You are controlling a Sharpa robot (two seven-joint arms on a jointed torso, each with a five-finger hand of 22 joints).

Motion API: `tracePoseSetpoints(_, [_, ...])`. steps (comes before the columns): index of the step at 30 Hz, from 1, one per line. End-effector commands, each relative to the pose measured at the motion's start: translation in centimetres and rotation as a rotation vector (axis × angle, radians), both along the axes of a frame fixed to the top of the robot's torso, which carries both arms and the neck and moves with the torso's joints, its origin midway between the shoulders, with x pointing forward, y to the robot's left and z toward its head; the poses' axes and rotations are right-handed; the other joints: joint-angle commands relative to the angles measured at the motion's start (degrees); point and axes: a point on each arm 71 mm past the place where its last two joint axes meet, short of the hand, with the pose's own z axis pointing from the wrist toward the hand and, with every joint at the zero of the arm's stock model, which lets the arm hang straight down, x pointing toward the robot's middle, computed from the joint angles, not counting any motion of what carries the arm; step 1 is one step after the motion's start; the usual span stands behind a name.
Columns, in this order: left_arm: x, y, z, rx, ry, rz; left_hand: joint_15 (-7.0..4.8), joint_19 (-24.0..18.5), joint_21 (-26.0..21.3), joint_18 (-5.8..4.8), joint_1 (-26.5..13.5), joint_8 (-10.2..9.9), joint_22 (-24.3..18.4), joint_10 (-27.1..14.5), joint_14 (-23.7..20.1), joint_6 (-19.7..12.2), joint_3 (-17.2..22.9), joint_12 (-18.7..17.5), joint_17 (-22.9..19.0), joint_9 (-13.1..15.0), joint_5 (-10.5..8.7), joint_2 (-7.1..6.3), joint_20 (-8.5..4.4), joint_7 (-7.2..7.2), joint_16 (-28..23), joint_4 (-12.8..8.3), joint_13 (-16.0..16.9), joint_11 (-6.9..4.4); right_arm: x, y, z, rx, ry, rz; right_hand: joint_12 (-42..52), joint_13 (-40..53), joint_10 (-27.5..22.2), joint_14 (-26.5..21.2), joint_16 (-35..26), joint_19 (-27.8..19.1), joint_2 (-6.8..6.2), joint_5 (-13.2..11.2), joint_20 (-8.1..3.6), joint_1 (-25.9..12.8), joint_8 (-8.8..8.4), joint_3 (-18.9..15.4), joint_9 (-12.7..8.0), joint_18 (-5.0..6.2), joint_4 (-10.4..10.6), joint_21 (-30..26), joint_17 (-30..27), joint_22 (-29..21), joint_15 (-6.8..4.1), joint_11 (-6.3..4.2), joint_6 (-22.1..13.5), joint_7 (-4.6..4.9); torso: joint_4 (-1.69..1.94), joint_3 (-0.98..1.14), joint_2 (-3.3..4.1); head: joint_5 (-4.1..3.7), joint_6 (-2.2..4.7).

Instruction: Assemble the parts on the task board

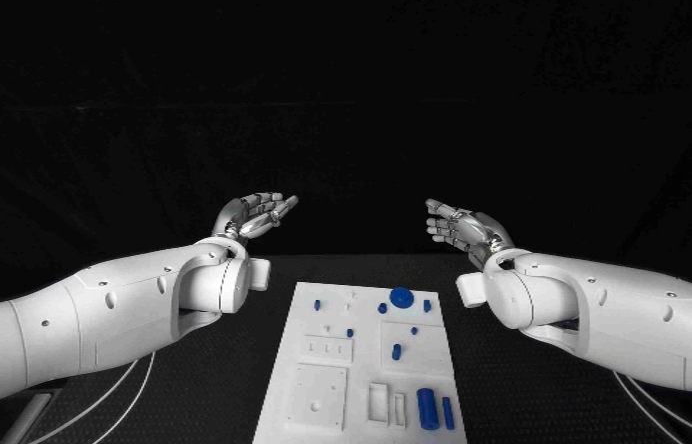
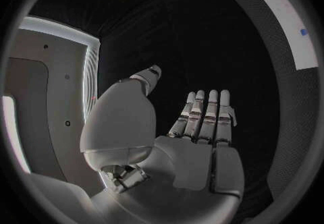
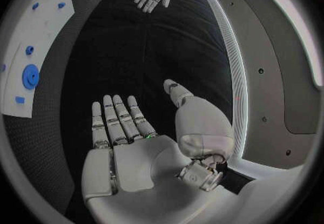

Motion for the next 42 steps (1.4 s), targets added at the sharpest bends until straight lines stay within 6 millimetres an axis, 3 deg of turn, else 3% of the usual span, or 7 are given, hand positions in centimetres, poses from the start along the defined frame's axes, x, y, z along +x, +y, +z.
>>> tracePoseSetpoints(1, [0.1,-0.5,-0.2,-0.003,0.045,-0.060,0.17,1.1,0.8,-0.89,2.7,0.7,2.6,1.4,1.2,1.2,1.0,0.3,1.0,1.1,0.46,-0.50,0.07,0.12,0.9,0.5,0.2,0.49,0.2,0.3,-0.4,0.020,0.133,0.141,0.3,0.2,2.0,1.2,1.0,1.0,-0.12,-0.1,0.44,3.0,1.05,0.6,0.8,0.46,-1.5,0.0,0.8,2.8,0.52,0.41,1.2,2.60,0.00,0.00,0.00,0.00,0.00])
tracePoseSetpoints(11, [0.1,-0.1,-0.1,-0.014,0.022,-0.072,0.33,3.0,2.8,-0.85,3.4,1.6,2.4,4.0,3.8,2.3,1.3,1.4,1.9,1.6,0.52,0.18,-1.01,1.79,2.6,1.0,0.7,2.33,2.3,-1.9,0.0,-0.129,0.064,0.147,1.3,0.6,5.9,4.0,2.8,5.1,-0.76,-1.5,0.52,8.6,2.59,2.2,1.1,1.10,-8.1,0.3,1.7,8.9,1.60,1.19,3.4,3.32,0.26,-0.12,0.41,0.13,-0.43])
tracePoseSetpoints(16, [0.0,-0.3,-0.4,-0.036,0.061,-0.134,0.40,7.7,4.7,-0.10,4.7,3.7,2.1,9.5,9.0,6.8,-0.3,3.4,2.7,2.2,0.55,2.48,-3.01,3.21,5.0,0.3,1.4,3.36,2.8,-2.1,0.4,-0.259,-0.014,0.152,3.9,1.4,13.7,11.6,6.4,11.0,-1.60,-1.7,0.09,11.6,5.06,5.8,1.5,3.11,-12.4,1.3,3.3,8.5,2.59,1.97,9.3,4.24,0.23,-0.17,0.45,0.21,-0.74])
tracePoseSetpoints(19, [-0.3,-0.5,-0.7,-0.035,0.070,-0.166,0.83,11.8,6.0,2.46,7.4,4.3,1.8,14.1,14.5,10.5,-3.7,4.5,2.9,1.5,1.55,5.78,-2.80,4.46,6.8,-2.4,1.7,4.36,3.0,-2.4,0.7,-0.387,-0.089,0.167,5.1,1.8,18.2,15.8,8.2,14.8,-2.47,-2.3,-0.16,13.4,6.28,8.6,1.6,4.50,-14.0,1.5,4.3,8.1,1.01,0.41,13.1,3.63,0.29,-0.30,0.68,0.08,-0.72])
tracePoseSetpoints(27, [-1.4,-1.4,-0.5,-0.067,0.061,-0.331,-1.07,17.1,7.7,3.48,11.5,4.3,1.9,22.2,22.2,16.0,-7.3,5.8,3.4,-0.4,2.47,8.59,-4.39,3.38,9.0,-6.8,1.8,2.70,3.5,-2.3,0.9,-0.733,-0.224,0.344,6.4,2.9,27.6,26.3,11.8,25.8,-5.34,-6.0,-0.47,18.2,8.00,15.6,1.5,8.46,-14.2,3.3,7.7,7.2,-3.82,-2.93,21.7,1.41,0.70,-0.47,2.47,-0.02,-0.84])
tracePoseSetpoints(35, [-2.6,-1.7,-0.2,-0.065,0.052,-0.402,-2.04,18.9,8.5,3.37,12.3,3.7,2.0,25.2,24.6,17.3,-8.2,5.9,3.9,-1.4,2.15,9.12,-5.29,3.10,9.5,-8.2,2.0,1.66,3.9,-0.9,0.9,-0.991,-0.355,0.432,5.3,2.7,31.5,35.5,14.6,35.4,-6.24,-9.1,-0.79,19.6,7.68,17.6,1.4,11.81,-14.4,5.8,11.5,7.1,-7.98,-4.11,25.1,0.34,1.46,-0.29,5.00,-0.58,-0.55])
tracePoseSetpoints(42, [-2.8,-1.6,-0.1,-0.070,0.052,-0.410,-2.07,19.1,8.5,3.22,12.1,3.5,1.9,25.0,24.7,17.3,-8.4,5.4,4.0,-1.7,2.08,9.15,-5.42,3.16,9.4,-8.3,1.9,1.82,3.9,0.0,0.8,-1.126,-0.432,0.443,3.9,2.4,33.2,41.8,16.4,42.3,-7.83,-11.6,-2.91,21.8,7.04,18.0,1.4,11.94,-14.4,7.9,15.4,7.6,-10.38,-4.68,26.4,0.23,1.85,-0.29,7.47,-1.27,-0.07])
